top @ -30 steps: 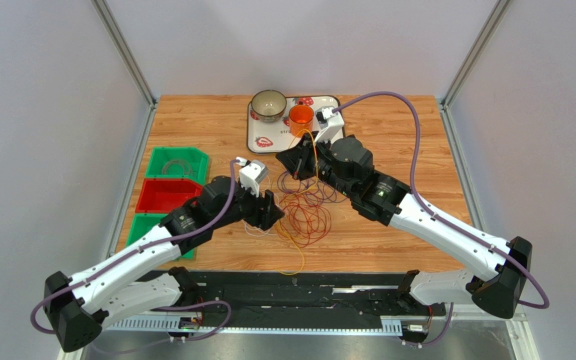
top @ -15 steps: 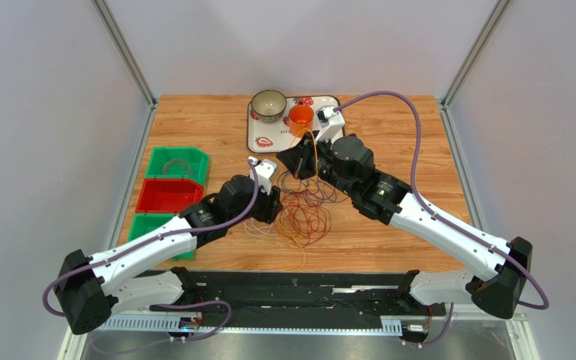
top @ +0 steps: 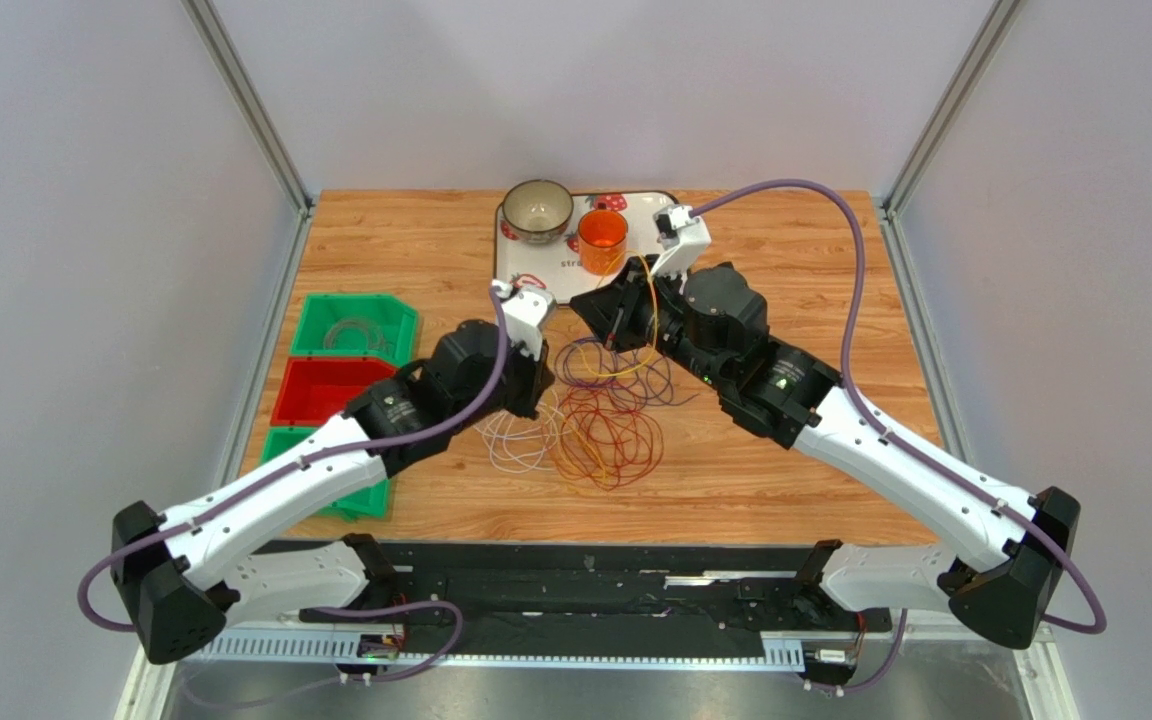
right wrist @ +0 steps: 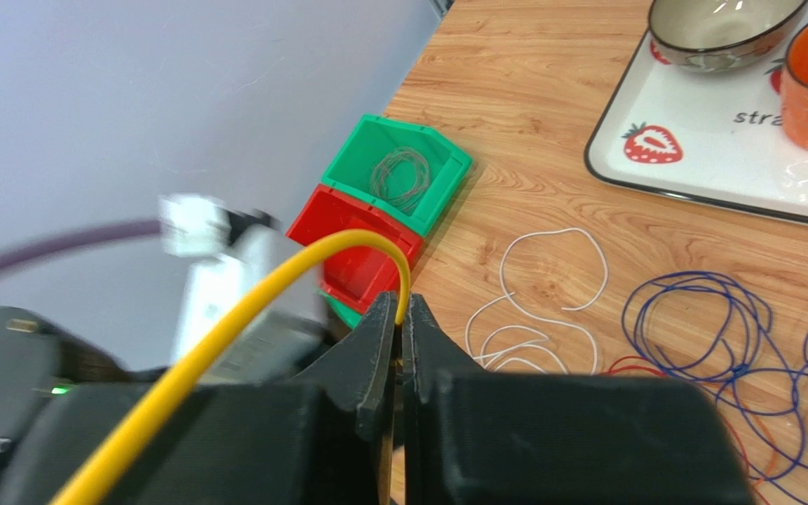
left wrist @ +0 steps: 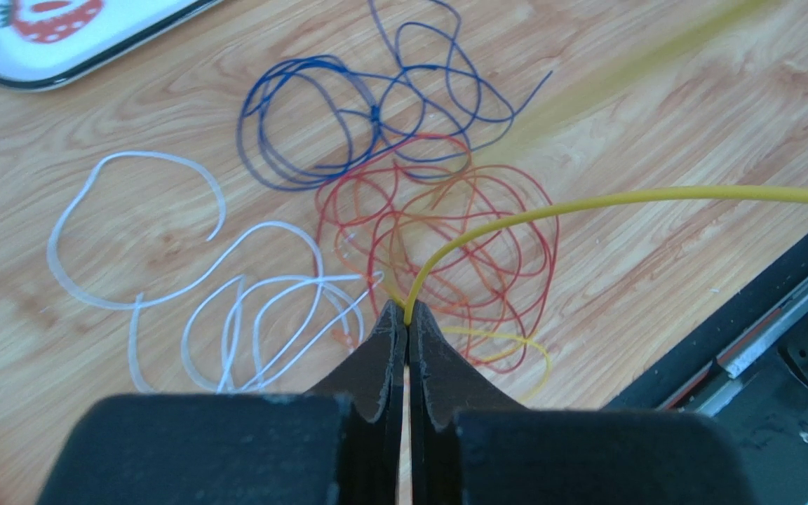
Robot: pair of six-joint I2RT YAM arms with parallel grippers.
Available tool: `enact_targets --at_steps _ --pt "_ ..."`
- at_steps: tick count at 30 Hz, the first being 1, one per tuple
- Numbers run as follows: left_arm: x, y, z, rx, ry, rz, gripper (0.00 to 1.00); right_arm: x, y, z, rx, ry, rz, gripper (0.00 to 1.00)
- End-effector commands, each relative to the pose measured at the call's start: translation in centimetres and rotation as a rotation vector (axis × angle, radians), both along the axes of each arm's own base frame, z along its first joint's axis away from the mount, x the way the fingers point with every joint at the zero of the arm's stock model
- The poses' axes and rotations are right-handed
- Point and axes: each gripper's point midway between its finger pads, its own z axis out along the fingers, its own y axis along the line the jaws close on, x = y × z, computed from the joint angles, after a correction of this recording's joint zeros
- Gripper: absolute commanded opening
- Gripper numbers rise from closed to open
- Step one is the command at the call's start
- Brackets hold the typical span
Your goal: Untangle the cables
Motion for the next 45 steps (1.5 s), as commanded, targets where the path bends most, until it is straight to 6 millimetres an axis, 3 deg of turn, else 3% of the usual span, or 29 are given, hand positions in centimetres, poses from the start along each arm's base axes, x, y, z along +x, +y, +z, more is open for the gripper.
enact_targets --at_steps 1,2,3,4,6,7,8,9,10,12,13,14,16,18,19,23,25,28,31,34,38,39,45 --pt "0.8 3.6 7.2 0.027 -0.109 0.138 0.00 0.2 -1.5 0.6 0.006 -0.007 -0.046 0.09" --pt "1.1 3.9 9.8 0.016 -0.145 0.152 0.00 0.2 -1.6 0.1 -0.002 -0.002 -0.049 0.13" --pt "0.9 4.9 10.1 0.055 -0.136 0.171 0.00 0.2 -1.6 -0.1 -0.005 0.003 -0.051 0.24" --pt "1.2 5.7 12.9 0.038 -0.183 0.205 0.00 0.2 -1.6 -0.4 -0.007 0.009 -0.051 0.30" --pt "1.4 7.1 13.9 0.090 -0.189 0.255 0.00 0.2 -1.7 -1.3 -0.021 0.030 -0.051 0.43" --pt "1.9 8.5 16.5 0.077 -0.228 0.324 0.00 0.1 -1.6 -1.7 -0.024 0.041 -0.047 0.47" --pt "2.3 9.3 15.9 0.136 -0.200 0.346 0.00 0.1 -1.7 -2.2 -0.034 0.053 -0.051 0.52" --pt "2.6 9.9 16.4 0.148 -0.196 0.374 0.00 -0.1 -1.6 -2.5 -0.032 0.066 -0.044 0.55" --pt "3.3 11.1 18.2 0.126 -0.209 0.429 0.00 -0.2 -1.5 -2.9 -0.035 0.073 -0.040 0.57" --pt "4.2 11.8 18.4 0.154 -0.190 0.463 0.00 -0.7 -1.3 -3.9 -0.042 0.104 -0.019 0.61" --pt "4.6 12.7 19.9 0.130 -0.204 0.496 0.00 -0.9 -1.2 -4.4 -0.041 0.120 -0.009 0.61" --pt "5.1 13.1 19.3 0.170 -0.176 0.512 0.00 -1.1 -1.1 -5.1 -0.051 0.137 -0.001 0.62" --pt "5.9 14.5 21.3 0.158 -0.184 0.574 0.00 -1.6 -0.9 -7.1 -0.075 0.181 0.019 0.63" --pt "6.7 14.8 21.3 0.183 -0.165 0.592 0.00 -1.7 -0.8 -9.1 -0.110 0.223 0.023 0.64" --pt "6.9 15.5 22.5 0.164 -0.188 0.624 0.00 -1.8 -1.0 -10.2 -0.133 0.241 0.023 0.65" --pt "7.8 16.7 24.2 0.115 -0.195 0.668 0.00 -2.0 -1.3 -13.8 -0.240 0.292 0.030 0.71" --pt "8.5 17.1 25.2 0.075 -0.201 0.672 0.00 -2.7 -0.2 -14.9 -0.270 0.320 0.106 0.73" --pt "9.9 17.9 25.7 0.081 -0.194 0.702 0.00 -4.5 1.5 -16.2 -0.321 0.338 0.268 0.75" --pt "10.7 19.9 26.2 0.094 -0.181 0.773 0.00 -7.2 3.1 -15.7 -0.356 0.284 0.454 0.76" --pt "10.7 21.3 26.6 0.084 -0.180 0.812 0.00 -8.1 2.7 -15.1 -0.390 0.239 0.479 0.76" --pt "11.2 20.6 25.0 0.084 -0.156 0.780 0.00 -5.7 0.0 -14.3 -0.412 0.183 0.283 0.77" --pt "11.3 21.7 24.1 0.138 -0.148 0.827 0.00 -5.3 -0.8 -14.3 -0.413 0.182 0.245 0.77" --pt "10.0 26.5 23.5 0.220 -0.163 0.991 0.00 -2.6 -4.4 -16.4 -0.451 0.224 0.013 0.76"
